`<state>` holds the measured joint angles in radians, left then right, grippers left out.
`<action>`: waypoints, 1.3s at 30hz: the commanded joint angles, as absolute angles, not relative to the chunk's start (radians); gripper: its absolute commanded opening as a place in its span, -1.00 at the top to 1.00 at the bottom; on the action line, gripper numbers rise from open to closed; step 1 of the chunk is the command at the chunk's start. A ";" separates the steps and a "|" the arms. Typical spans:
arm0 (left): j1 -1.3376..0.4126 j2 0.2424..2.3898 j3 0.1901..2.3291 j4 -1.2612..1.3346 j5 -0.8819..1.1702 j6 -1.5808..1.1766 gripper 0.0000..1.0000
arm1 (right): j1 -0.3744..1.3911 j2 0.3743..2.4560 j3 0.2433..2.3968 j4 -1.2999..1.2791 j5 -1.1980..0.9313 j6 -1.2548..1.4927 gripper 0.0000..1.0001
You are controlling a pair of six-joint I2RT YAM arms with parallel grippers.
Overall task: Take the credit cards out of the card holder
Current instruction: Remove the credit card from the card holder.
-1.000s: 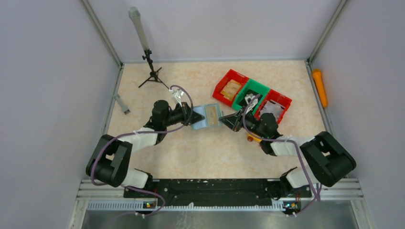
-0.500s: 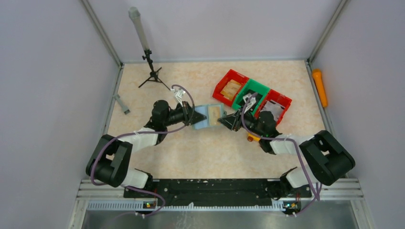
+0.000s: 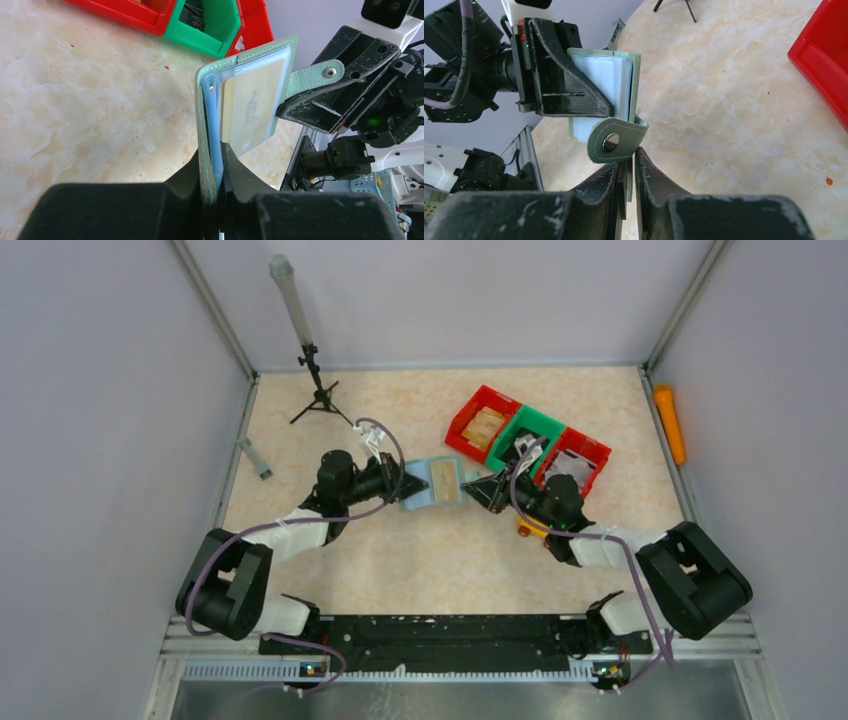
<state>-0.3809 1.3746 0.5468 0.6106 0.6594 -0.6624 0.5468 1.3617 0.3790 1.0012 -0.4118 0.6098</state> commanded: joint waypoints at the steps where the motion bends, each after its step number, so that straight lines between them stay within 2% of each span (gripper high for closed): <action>1: -0.383 1.343 0.571 0.636 0.653 -0.642 1.00 | 0.540 1.343 0.386 1.013 -0.392 0.586 0.78; 8: -0.385 1.363 0.567 0.713 0.721 -0.675 1.00 | 0.541 1.394 0.422 0.998 -0.442 0.583 0.63; 12: -0.385 1.367 0.567 0.733 0.741 -0.683 1.00 | 0.540 1.407 0.444 0.935 -0.417 0.574 0.61; 21: -0.384 1.371 0.566 0.741 0.745 -0.687 1.00 | 0.540 1.406 0.424 1.022 -0.475 0.596 0.64; 30: -0.385 1.342 0.578 0.609 0.640 -0.630 1.00 | 0.540 1.411 0.379 1.213 -0.567 0.659 1.00; 39: -0.386 1.395 0.593 0.670 0.716 -0.672 1.00 | 0.541 1.443 0.403 1.205 -0.600 0.669 1.00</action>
<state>-0.3824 1.3808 0.5545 0.6117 0.6888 -0.6617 0.5457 1.4319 0.3798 1.1187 -0.5476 0.6563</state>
